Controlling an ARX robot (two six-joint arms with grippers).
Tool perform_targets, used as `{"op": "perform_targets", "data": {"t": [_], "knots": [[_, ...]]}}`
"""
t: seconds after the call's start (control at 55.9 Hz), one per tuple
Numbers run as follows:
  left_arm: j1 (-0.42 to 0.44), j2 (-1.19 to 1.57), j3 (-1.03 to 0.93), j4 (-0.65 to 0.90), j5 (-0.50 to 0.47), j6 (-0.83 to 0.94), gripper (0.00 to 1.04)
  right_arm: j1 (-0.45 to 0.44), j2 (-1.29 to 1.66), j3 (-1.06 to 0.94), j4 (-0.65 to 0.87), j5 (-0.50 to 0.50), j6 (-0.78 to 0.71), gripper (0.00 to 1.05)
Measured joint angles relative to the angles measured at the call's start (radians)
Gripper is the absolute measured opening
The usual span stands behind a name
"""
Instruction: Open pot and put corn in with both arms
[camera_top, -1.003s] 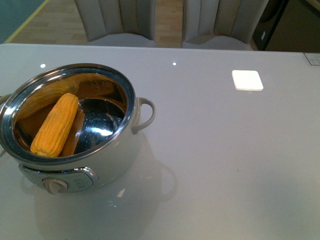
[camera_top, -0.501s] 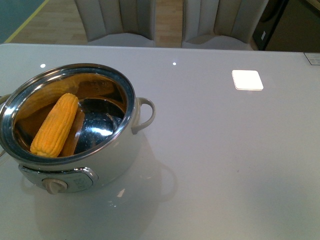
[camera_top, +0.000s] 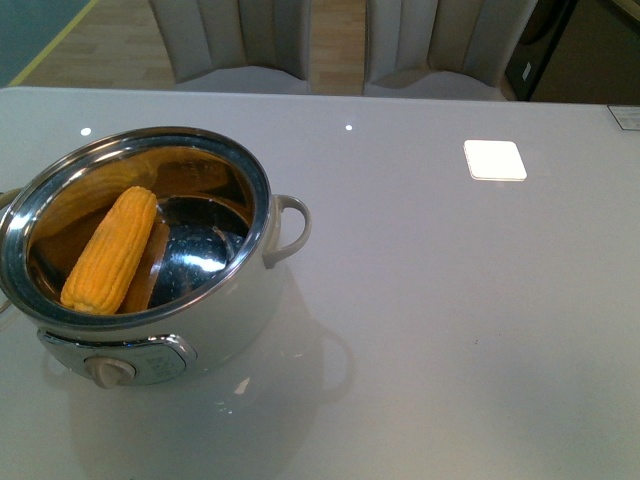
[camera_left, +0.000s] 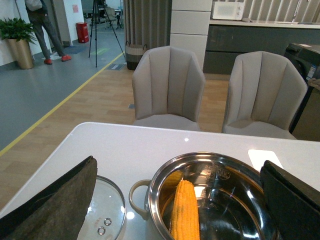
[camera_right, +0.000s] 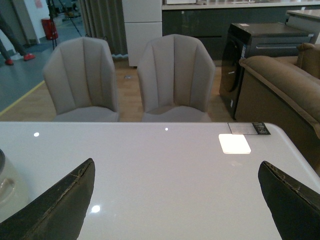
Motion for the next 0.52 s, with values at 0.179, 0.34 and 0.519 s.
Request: {"op": "perform_targets", "data": {"t": [0.179,0.34,0.519], "knots": [[0.0,0.0,0.0,0.0,0.0,0.0,0.98,0.0,0.0,0.0,0.0,0.0,0.0,0.96],[0.0,0.0,0.0,0.0,0.0,0.0,0.98,0.0,0.0,0.0,0.0,0.0,0.0,0.96],[0.0,0.0,0.0,0.0,0.0,0.0,0.98,0.0,0.0,0.0,0.0,0.0,0.0,0.96]]}}
